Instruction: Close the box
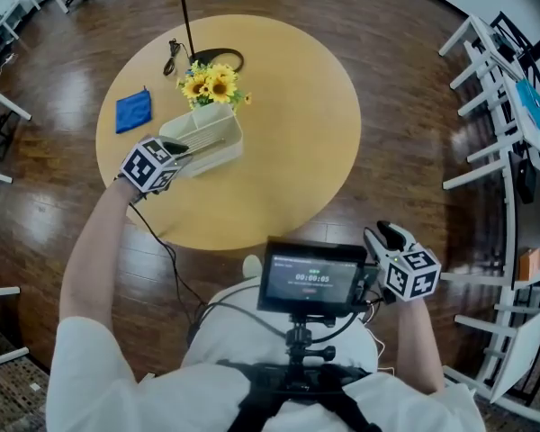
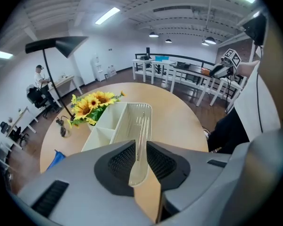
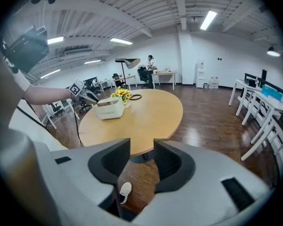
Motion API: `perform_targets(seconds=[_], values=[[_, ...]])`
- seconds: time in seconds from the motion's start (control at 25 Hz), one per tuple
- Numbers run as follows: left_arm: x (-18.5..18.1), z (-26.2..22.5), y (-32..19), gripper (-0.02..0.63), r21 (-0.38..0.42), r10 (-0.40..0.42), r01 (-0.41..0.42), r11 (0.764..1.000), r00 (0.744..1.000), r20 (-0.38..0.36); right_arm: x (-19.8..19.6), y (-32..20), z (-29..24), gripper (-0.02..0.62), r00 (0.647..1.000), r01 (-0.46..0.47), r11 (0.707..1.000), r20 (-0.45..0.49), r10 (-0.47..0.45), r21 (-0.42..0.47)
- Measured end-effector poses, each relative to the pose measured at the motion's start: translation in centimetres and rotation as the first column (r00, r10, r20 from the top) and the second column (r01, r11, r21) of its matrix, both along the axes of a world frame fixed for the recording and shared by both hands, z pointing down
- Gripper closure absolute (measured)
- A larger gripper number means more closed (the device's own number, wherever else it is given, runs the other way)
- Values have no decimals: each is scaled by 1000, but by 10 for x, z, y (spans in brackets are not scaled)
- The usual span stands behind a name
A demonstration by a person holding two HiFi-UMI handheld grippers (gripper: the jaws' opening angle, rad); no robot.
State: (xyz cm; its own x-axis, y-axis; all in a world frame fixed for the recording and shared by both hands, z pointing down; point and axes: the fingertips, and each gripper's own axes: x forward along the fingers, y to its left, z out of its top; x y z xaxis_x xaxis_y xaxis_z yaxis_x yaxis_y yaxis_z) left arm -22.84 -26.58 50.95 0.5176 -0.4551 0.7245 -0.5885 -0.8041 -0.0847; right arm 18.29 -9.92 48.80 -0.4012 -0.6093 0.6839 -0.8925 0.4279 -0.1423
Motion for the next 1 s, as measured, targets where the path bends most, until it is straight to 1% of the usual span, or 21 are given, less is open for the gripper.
perform_targets(seconds=[0.08, 0.12, 0.2, 0.28, 0.4, 0.48, 0.64, 0.72, 0.8, 0.92, 1.0], values=[[-2, -14, 12, 526, 40, -76, 77, 996, 997, -25, 6, 4, 2, 432, 1000, 22, 1000, 9, -22, -3], [-4, -20, 19, 526, 63, -121, 123, 990, 992, -36, 9, 4, 3, 432, 999, 36, 999, 14, -36, -3], [-5, -30, 36, 528, 104, -216, 221, 970, 975, -61, 16, 4, 3, 433, 998, 66, 998, 24, -66, 5], [-3, -33, 60, 536, 119, -310, 319, 940, 947, -91, 25, 6, 5, 433, 994, 100, 995, 34, -100, 10], [5, -26, 109, 537, 96, -429, 441, 892, 895, -122, 41, 13, 11, 432, 987, 150, 989, 49, -150, 3], [11, -19, 145, 555, 71, -496, 508, 859, 858, -133, 49, 16, 13, 432, 981, 185, 983, 60, -185, 4], [27, -6, 224, 555, 20, -623, 631, 776, 770, -138, 63, 25, 18, 433, 961, 262, 965, 84, -262, 5], [38, -2, 259, 555, 17, -671, 677, 736, 732, -119, 71, 31, 23, 433, 952, 294, 956, 90, -293, 2], [49, 0, 290, 555, 21, -707, 712, 702, 700, -99, 77, 36, 29, 433, 942, 325, 946, 88, -324, -2], [69, 4, 331, 555, 9, -751, 756, 655, 651, -109, 80, 39, 37, 433, 926, 369, 929, 86, -368, 2], [78, 5, 356, 555, -6, -781, 787, 617, 612, -125, 78, 44, 38, 432, 917, 389, 921, 93, -388, 6]])
